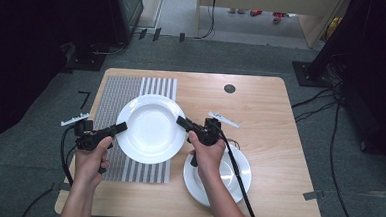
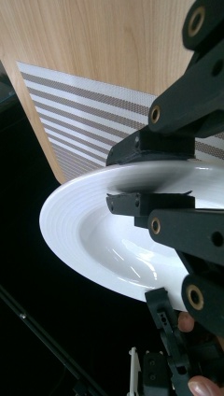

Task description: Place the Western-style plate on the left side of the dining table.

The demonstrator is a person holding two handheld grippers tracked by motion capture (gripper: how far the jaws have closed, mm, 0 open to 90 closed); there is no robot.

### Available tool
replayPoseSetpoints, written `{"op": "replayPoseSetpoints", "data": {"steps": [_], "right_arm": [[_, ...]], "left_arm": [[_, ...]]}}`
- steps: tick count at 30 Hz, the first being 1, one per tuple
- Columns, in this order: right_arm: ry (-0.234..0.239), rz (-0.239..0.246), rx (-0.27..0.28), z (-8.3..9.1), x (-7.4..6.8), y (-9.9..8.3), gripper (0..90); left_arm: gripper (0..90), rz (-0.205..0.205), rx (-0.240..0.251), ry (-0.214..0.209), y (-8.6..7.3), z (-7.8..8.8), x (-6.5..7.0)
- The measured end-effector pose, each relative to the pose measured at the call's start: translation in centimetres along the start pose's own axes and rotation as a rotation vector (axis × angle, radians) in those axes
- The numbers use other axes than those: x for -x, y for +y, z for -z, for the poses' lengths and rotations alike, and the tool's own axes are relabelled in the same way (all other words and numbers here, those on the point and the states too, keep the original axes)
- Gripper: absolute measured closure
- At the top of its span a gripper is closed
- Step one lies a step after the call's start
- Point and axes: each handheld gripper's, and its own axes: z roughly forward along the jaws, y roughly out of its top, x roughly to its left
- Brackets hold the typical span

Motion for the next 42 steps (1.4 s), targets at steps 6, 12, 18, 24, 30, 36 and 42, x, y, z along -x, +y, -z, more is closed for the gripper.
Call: {"op": "replayPoseSetpoints", "data": {"steps": [6, 12, 18, 24, 30, 36, 42], "right_arm": [[0.000, -0.013, -0.019, -1.7, 0.6, 0.3, 77.8], [-0.014, -0.006, -0.047, -3.3, 0.9, 0.5, 77.6], [-0.036, -0.010, -0.075, -5.1, 1.6, 0.5, 77.1], [-0.053, -0.026, -0.102, -7.4, 1.9, 0.1, 77.4], [-0.057, -0.051, -0.151, -9.8, 2.4, -0.1, 77.8], [-0.060, -0.079, -0.185, -11.6, 2.8, 0.1, 78.2], [-0.083, -0.092, -0.192, -13.0, 3.2, 0.2, 78.3]], "left_arm": [[76.3, 0.006, -0.003, 0.021, 0.7, -0.6, -1.0], [76.1, 0.024, -0.008, 0.045, 1.2, -1.2, -2.4], [75.5, 0.038, -0.012, 0.086, 1.4, -2.1, -3.8], [74.7, 0.086, -0.005, 0.116, 1.6, -2.5, -5.9], [74.2, 0.124, 0.001, 0.152, 1.3, -2.8, -7.9], [74.0, 0.151, 0.015, 0.172, 1.4, -3.1, -9.2], [73.2, 0.175, 0.015, 0.200, 1.4, -4.0, -10.1]]}}
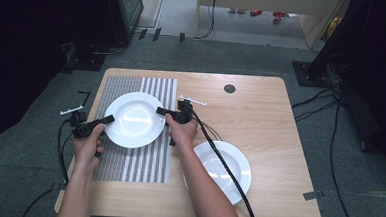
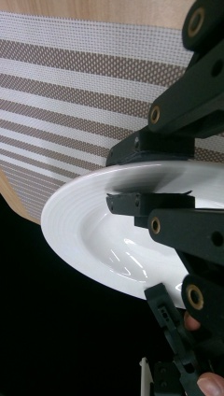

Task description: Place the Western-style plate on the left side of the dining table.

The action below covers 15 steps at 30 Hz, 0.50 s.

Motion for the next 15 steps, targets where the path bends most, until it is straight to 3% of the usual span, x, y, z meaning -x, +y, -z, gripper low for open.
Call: {"op": "replayPoseSetpoints", "data": {"steps": [6, 15], "right_arm": [[-0.016, -0.056, 0.000, -1.0, 1.0, 0.1, 78.2], [-0.025, -0.075, 0.014, -1.9, 1.4, -0.1, 78.0]], "left_arm": [[73.4, 0.010, -0.012, 0.016, 0.1, -1.1, -0.4], [73.4, 0.024, -0.003, 0.031, 0.1, -1.5, -0.9]]}}
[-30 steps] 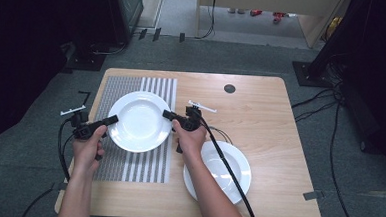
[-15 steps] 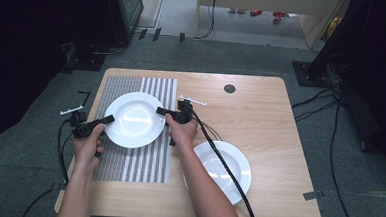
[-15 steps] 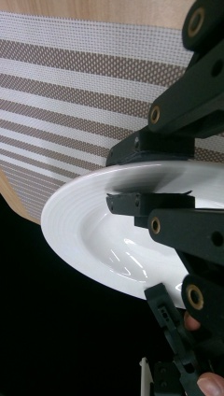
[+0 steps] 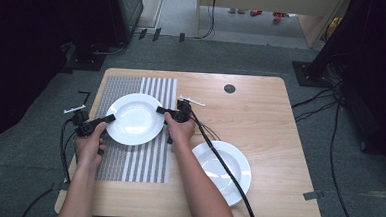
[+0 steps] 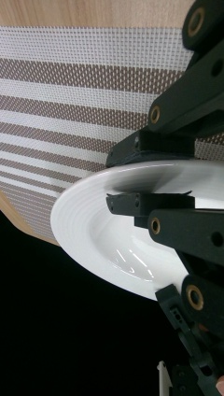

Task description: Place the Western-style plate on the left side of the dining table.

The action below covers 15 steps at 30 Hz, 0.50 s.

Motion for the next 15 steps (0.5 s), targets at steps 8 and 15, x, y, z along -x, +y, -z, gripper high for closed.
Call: {"op": "replayPoseSetpoints", "data": {"steps": [8, 15], "right_arm": [[-0.021, 0.014, 0.019, -0.54, 0.21, -0.09, 78.0], [-0.037, 0.077, 0.020, -0.54, -0.22, -0.05, 70.1]], "left_arm": [[73.1, 0.011, -0.002, 0.004, -0.15, -0.41, -0.34], [64.5, 0.008, 0.008, -0.020, -0.21, -0.32, -0.23]]}}
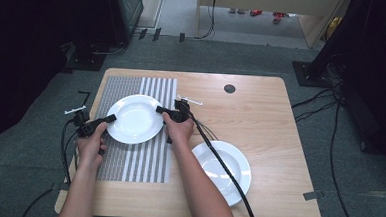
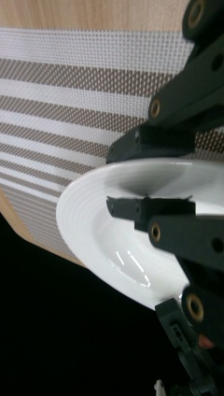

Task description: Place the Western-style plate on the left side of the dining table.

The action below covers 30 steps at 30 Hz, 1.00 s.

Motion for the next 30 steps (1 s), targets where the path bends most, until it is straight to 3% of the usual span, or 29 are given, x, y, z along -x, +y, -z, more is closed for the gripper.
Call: {"op": "replayPoseSetpoints", "data": {"steps": [2, 5, 7, 10, 12, 15, 17, 20, 22, 26, 30], "right_arm": [[0.002, 0.002, -0.002, 0.3, -0.2, 0.3, 66.8], [-0.035, 0.050, 0.028, 1.2, -0.7, 0.9, 60.1], [-0.026, 0.063, 0.052, 1.9, -1.2, 1.3, 54.2], [-0.032, 0.135, 0.053, 2.9, -2.0, 1.6, 48.9], [-0.021, 0.135, 0.040, 3.7, -2.5, 1.8, 45.8], [0.004, 0.137, 0.046, 5.1, -3.0, 2.1, 46.3], [0.010, 0.171, 0.072, 6.1, -3.2, 2.1, 41.9], [0.042, 0.236, 0.061, 7.6, -3.1, 2.0, 32.4], [0.050, 0.255, 0.057, 8.2, -3.0, 1.9, 32.7], [0.059, 0.270, 0.057, 9.7, -2.8, 1.8, 31.6], [0.042, 0.307, 0.038, 10.9, -2.5, 1.5, 31.5]], "left_arm": [[58.7, -0.013, 0.011, -0.002, 0.0, 0.1, 0.2], [53.8, -0.046, 0.023, 0.003, 0.0, 0.3, 0.5], [49.3, -0.078, 0.037, 0.016, 0.0, 0.6, 0.8], [41.4, -0.110, 0.070, 0.035, 0.1, 1.5, 1.4], [35.9, -0.135, 0.093, 0.046, 0.2, 2.3, 1.7], [24.0, -0.156, 0.126, 0.027, 0.2, 3.6, 2.4], [19.5, -0.179, 0.129, 0.016, 0.1, 4.3, 2.8], [16.9, -0.213, 0.130, 0.012, -0.4, 5.1, 3.4], [16.6, -0.219, 0.132, 0.015, -0.9, 5.6, 3.7], [15.9, -0.209, 0.133, -0.022, -1.5, 6.6, 4.1], [15.9, -0.256, 0.141, -0.018, -2.4, 7.5, 5.0]]}}
